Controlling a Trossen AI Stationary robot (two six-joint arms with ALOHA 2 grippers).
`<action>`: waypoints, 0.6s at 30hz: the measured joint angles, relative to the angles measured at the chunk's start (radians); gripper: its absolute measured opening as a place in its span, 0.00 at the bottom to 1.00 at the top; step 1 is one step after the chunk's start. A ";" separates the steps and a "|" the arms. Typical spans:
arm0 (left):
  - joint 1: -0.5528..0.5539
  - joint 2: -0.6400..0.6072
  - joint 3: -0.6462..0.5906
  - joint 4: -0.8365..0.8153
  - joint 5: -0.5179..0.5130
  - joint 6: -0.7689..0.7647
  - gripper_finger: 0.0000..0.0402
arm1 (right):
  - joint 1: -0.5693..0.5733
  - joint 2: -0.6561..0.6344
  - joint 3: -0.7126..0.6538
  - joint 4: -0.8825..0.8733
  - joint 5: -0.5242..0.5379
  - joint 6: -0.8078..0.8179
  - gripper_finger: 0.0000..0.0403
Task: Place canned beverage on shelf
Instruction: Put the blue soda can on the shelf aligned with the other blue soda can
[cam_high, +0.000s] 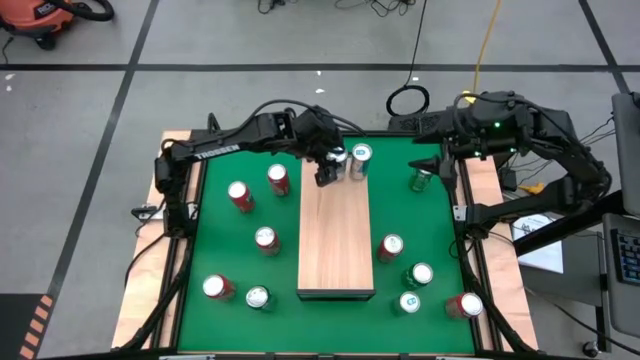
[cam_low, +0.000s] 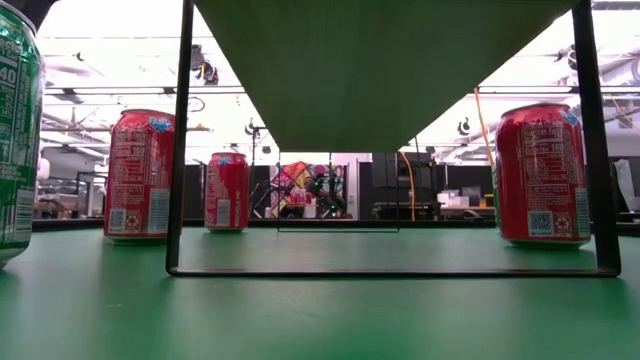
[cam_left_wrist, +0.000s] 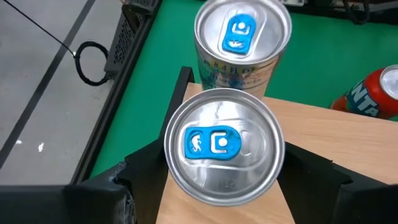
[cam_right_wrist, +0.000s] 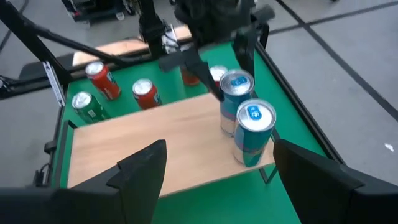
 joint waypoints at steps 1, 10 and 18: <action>-0.002 0.000 0.010 -0.012 -0.001 0.000 0.68 | 0.000 0.007 0.000 -0.008 0.000 -0.005 0.71; -0.004 -0.002 0.077 -0.200 -0.036 -0.052 0.68 | 0.000 0.080 0.000 -0.098 0.002 -0.058 0.70; -0.011 -0.006 0.021 -0.205 0.016 -0.105 0.62 | 0.000 0.128 -0.086 -0.106 0.048 -0.102 0.59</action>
